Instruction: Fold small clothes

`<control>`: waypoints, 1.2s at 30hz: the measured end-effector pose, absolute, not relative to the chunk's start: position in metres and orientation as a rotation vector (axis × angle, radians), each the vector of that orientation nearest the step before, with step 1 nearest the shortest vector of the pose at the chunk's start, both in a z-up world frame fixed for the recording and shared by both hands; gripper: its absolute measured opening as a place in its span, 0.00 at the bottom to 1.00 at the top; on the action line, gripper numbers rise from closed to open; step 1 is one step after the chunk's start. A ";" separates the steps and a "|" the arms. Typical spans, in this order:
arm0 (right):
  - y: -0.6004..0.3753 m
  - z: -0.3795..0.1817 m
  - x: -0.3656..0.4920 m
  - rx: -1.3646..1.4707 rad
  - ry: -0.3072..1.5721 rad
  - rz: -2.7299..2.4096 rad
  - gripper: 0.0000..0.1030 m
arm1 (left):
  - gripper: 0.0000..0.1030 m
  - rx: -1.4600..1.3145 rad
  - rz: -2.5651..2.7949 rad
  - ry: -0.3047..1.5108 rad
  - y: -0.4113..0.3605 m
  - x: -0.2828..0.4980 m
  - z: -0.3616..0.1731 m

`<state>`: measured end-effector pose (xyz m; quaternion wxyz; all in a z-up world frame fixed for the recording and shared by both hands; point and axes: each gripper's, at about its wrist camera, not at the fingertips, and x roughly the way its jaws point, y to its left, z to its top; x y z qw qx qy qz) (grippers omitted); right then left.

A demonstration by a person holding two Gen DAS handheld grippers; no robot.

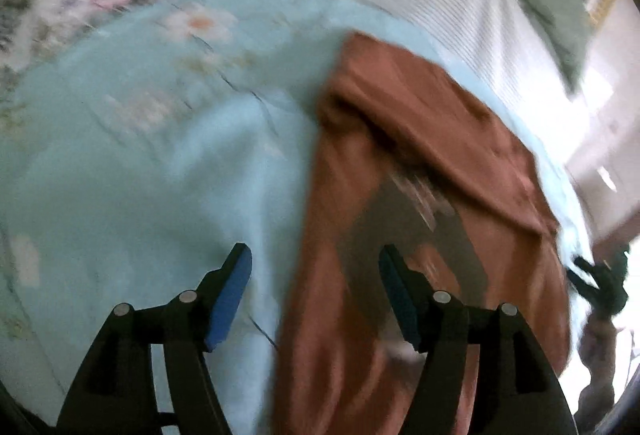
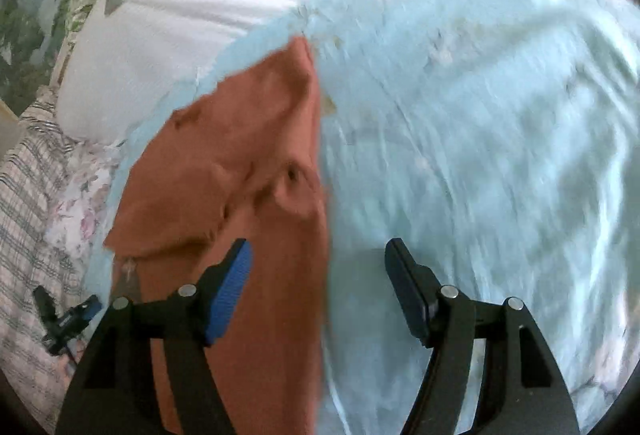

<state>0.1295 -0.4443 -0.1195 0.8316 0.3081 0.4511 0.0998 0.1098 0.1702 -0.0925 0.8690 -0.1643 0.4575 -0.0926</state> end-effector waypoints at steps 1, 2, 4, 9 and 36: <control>-0.441 -0.120 0.123 0.646 0.957 0.243 0.68 | 0.65 -0.336 -0.224 0.975 0.166 0.106 -0.096; -0.434 -0.118 0.116 0.612 0.960 0.272 0.68 | 0.65 -0.308 -0.237 0.986 0.161 0.099 -0.099; -0.428 -0.111 0.106 0.553 0.940 0.237 0.68 | 0.65 -0.247 -0.222 0.980 0.155 0.090 -0.100; -0.406 -0.089 0.116 0.551 0.872 0.300 0.64 | 0.65 -0.150 -0.161 0.947 0.148 0.084 -0.094; -0.385 -0.052 0.249 0.397 0.801 0.195 0.09 | 0.57 -0.163 0.093 0.895 0.144 0.227 -0.099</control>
